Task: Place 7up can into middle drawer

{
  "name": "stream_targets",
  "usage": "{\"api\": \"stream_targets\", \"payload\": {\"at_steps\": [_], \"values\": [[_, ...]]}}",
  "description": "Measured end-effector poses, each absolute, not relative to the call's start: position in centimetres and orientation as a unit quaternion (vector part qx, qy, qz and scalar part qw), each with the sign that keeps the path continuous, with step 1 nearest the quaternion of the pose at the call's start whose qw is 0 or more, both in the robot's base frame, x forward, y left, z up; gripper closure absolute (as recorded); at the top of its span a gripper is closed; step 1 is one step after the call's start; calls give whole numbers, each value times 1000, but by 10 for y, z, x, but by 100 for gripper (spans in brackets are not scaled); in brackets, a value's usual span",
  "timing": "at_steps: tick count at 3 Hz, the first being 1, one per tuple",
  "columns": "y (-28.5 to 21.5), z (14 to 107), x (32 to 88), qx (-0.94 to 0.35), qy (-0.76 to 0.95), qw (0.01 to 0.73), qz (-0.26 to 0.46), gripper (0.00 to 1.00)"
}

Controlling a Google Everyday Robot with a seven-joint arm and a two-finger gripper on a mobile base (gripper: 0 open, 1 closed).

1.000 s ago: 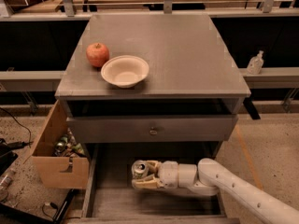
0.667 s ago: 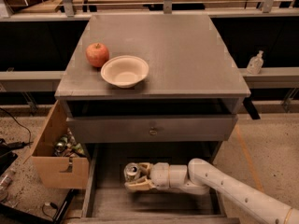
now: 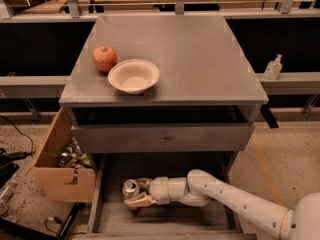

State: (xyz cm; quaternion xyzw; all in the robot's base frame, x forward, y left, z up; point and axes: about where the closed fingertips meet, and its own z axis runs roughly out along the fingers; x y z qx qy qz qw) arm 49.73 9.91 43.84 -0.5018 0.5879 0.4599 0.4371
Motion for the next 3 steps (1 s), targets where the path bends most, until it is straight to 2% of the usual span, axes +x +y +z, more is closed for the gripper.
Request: {"api": "stream_targets", "payload": {"at_steps": [3], "values": [[122,417,496,-522,588,425,448,98]]}}
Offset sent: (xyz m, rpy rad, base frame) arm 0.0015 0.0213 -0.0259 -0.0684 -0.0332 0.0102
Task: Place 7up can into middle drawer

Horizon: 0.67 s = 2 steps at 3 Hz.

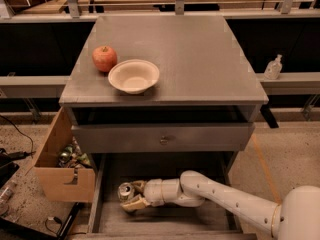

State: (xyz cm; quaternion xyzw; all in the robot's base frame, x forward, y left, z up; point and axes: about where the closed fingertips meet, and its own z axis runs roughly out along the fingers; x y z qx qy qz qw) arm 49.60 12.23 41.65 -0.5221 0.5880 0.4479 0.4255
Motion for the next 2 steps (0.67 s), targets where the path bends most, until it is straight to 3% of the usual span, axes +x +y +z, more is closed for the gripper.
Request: {"api": "stream_targets", "payload": {"at_steps": [1,2], "values": [[123,417,495,-522,587,425,449,93],[125,417,494,-523,586,425,450,76]]}}
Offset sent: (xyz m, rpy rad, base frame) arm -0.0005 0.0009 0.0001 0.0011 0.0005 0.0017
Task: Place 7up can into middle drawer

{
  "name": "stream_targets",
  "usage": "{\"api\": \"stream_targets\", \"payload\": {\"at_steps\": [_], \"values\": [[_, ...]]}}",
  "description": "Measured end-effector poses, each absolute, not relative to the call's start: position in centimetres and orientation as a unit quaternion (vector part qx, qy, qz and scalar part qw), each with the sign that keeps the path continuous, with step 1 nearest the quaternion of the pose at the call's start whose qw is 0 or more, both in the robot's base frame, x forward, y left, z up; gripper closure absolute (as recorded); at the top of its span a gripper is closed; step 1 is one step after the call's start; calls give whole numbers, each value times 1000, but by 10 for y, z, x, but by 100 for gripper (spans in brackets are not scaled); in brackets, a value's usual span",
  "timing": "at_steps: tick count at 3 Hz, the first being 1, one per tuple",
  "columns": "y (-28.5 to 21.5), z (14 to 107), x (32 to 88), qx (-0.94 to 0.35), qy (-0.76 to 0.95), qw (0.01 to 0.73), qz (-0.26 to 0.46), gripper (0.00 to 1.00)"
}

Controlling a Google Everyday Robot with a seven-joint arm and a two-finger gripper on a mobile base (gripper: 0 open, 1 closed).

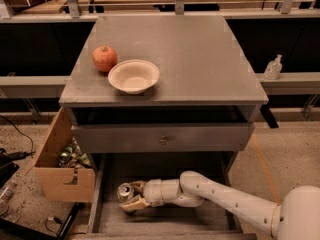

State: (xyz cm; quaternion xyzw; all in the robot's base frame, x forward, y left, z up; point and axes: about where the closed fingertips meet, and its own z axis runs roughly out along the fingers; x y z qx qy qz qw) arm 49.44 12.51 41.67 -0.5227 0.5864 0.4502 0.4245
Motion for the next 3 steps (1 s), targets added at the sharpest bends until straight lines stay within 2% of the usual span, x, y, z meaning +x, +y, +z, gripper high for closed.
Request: {"api": "stream_targets", "payload": {"at_steps": [3], "values": [[131,417,491,-524,583,423,454,6]]}}
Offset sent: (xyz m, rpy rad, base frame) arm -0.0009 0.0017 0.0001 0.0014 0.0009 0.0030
